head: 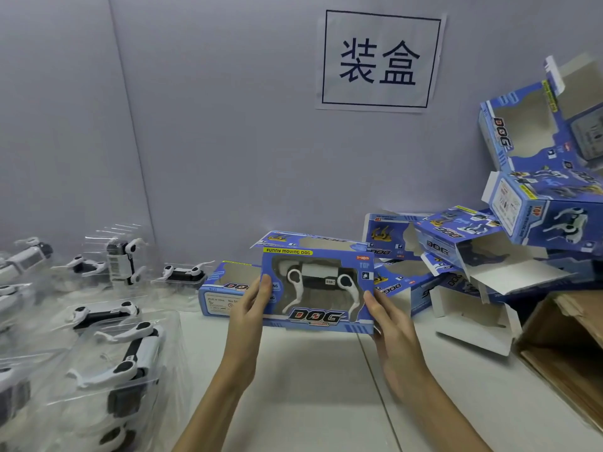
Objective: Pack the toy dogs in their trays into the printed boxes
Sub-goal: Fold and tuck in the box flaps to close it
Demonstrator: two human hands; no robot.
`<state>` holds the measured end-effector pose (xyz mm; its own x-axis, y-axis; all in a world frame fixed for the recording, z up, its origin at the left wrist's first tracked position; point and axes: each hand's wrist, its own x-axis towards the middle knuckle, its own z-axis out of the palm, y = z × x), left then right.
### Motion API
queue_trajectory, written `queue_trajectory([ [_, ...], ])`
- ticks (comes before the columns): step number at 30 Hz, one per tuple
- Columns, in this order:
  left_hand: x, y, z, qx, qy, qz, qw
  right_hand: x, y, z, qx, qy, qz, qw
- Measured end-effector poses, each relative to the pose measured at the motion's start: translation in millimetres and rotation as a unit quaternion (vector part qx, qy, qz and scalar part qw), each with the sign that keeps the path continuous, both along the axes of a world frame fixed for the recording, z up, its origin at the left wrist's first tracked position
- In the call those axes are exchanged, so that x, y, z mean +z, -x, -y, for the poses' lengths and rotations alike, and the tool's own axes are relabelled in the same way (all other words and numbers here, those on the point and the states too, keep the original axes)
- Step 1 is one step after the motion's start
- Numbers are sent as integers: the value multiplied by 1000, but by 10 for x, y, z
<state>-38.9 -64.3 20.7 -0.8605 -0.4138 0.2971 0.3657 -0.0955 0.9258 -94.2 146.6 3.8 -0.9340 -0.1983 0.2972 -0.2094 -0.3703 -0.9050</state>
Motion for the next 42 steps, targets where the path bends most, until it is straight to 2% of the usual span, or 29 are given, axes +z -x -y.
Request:
queue_trajectory([
  [5,31,-19,5,4,-3,-6,1000,-59,-26,59,2,-43,-16,999],
  [9,37,14,-8,-13,1,-3,1000,-71,-14,96,-30,-25,-20,999],
  [13,35,23,-45,-3,-52,10,999,-48,7,87,-12,8,1,1000],
  [17,-13,41,-5,-15,-91,22,996,-61,34,59,-8,1,-11,1000],
  [21,-26,57,-14,20,-116,14,993,-31,24,7,-12,-47,-24,999],
  [24,-26,11,-41,59,-89,8,994,15,-29,-16,-14,-120,-46,992],
  [27,1,-33,-24,31,-75,-1,997,120,-55,-90,10,-141,-27,990],
  [30,57,-33,46,-12,-117,-21,993,296,-58,-183,-12,-24,39,999],
  [32,96,-47,60,-18,-125,-32,991,416,-40,-241,-63,93,38,993],
  [34,104,-52,52,-29,-128,-32,991,566,-64,-325,-134,203,4,970],
  [37,87,-41,86,-47,-132,-26,990,844,-107,-533,-278,305,-20,911],
  [40,43,-24,126,-76,-134,-24,988,1077,-39,-823,-291,424,-14,857],
  [42,15,-12,121,-104,-134,-19,985,1135,24,-1048,-298,423,4,856],
])
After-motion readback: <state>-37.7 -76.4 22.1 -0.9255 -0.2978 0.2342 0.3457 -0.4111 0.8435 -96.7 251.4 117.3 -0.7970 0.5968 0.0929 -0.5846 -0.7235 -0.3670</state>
